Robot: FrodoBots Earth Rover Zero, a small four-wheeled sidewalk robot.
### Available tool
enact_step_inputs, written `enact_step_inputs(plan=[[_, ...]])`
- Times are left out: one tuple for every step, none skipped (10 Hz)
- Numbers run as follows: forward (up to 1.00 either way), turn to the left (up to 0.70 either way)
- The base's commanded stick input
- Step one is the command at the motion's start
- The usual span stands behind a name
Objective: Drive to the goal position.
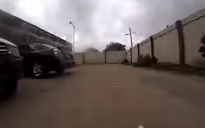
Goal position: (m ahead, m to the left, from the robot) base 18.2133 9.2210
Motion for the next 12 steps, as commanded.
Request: enact_step_inputs(plan=[[0.5,0.0],[0.5,0.0],[0.5,0.0],[0.5,0.0],[0.5,0.0],[0.5,0.0],[0.5,0.0],[0.5,0.0],[0.5,0.0],[0.5,0.0],[0.5,0.0],[0.5,0.0]])
